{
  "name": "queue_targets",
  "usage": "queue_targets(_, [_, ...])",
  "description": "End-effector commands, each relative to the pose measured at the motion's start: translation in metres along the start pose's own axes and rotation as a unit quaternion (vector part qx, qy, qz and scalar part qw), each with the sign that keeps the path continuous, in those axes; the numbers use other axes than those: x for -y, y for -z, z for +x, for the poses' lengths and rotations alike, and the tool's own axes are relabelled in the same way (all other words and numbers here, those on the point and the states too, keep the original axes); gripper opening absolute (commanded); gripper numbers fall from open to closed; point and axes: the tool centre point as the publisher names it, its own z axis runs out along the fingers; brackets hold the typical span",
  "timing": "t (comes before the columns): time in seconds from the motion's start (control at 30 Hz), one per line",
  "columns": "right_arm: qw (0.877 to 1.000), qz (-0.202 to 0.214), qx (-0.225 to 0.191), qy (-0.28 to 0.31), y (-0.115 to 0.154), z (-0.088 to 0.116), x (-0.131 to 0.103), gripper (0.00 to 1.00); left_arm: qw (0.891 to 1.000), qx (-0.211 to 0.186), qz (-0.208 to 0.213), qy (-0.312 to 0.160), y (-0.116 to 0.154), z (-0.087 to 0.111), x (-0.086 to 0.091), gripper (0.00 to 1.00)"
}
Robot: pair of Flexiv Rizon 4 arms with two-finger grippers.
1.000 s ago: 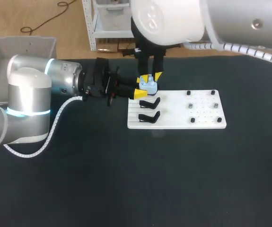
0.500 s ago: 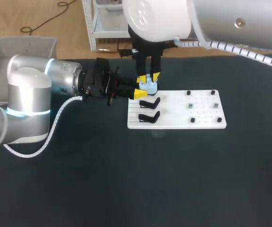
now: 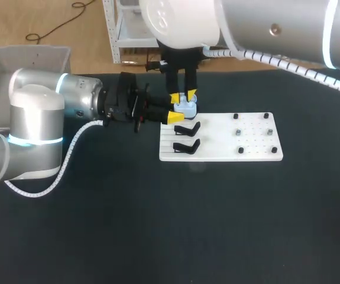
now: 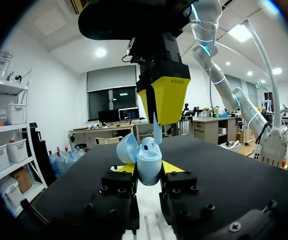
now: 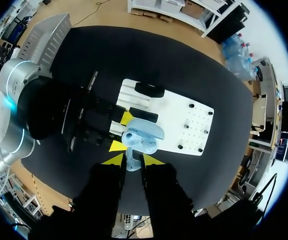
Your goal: Pick up each earbud case from the left stands, insert the matching earbuds, close the lid, and place the case in the box.
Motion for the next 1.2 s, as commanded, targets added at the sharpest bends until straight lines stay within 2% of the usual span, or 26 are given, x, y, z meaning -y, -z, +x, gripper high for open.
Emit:
queue_targets(0.03, [1.000, 0.004, -0.002, -0.003, -0.001, -0.003, -0.001, 0.00, 1.000, 0.000, -0.003, -0.001, 0.000, 0.000, 0.002, 0.00])
queue_targets(0.37, [1.000, 0.026, 0.007, -0.011, -0.005, -0.005, -0.003, 0.00, 1.000, 0.000, -0.003, -0.001, 0.000, 0.000, 0.002, 0.00])
queue_targets(1.2, [0.999, 0.036, 0.008, -0.020, -0.014, -0.013, 0.000, 0.00, 1.000, 0.000, -0.003, -0.001, 0.000, 0.000, 0.002, 0.00])
